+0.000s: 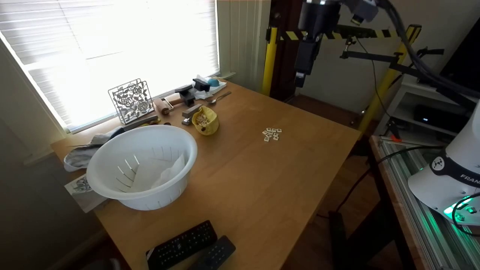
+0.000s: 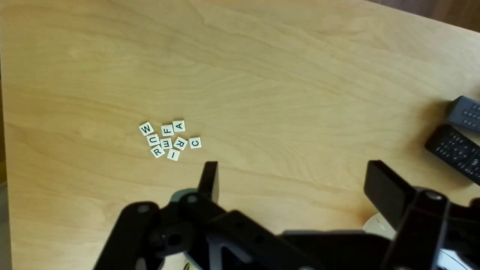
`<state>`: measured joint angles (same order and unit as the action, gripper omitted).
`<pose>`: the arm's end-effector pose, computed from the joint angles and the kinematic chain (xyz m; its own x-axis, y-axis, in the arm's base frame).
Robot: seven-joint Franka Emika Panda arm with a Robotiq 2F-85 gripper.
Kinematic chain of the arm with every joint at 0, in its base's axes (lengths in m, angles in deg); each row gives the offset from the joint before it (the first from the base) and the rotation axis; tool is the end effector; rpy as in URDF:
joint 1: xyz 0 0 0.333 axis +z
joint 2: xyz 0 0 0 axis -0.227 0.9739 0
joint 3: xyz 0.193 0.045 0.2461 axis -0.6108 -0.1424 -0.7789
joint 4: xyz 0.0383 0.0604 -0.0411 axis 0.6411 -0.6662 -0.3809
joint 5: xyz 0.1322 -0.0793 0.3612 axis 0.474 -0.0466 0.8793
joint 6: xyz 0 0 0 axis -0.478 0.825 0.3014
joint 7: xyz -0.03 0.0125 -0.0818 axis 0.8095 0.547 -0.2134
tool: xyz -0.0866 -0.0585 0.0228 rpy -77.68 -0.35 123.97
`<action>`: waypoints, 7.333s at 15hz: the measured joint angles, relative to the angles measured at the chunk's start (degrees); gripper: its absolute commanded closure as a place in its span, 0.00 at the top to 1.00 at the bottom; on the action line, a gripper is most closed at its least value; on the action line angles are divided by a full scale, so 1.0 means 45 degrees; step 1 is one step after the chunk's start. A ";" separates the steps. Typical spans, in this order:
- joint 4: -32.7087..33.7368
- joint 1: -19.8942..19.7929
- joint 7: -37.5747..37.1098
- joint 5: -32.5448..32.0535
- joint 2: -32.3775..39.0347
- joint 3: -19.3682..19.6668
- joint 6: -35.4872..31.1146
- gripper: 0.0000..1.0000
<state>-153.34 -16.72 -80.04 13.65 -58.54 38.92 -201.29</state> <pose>0.4369 -0.0396 0.4402 0.9753 -0.2180 0.0348 -0.2178 -0.9759 -0.0105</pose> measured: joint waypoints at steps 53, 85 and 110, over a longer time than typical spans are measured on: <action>0.0875 -0.1953 0.6361 0.3574 0.8886 -0.0250 -0.9324 0.52; 0.0854 -0.2432 0.4182 0.2237 1.0283 -0.0134 -1.0695 0.00; 0.1029 -0.5452 1.3985 0.1520 1.0434 -0.3194 -0.9953 0.00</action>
<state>-148.71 -41.26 -17.11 20.49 -11.58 24.55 -246.08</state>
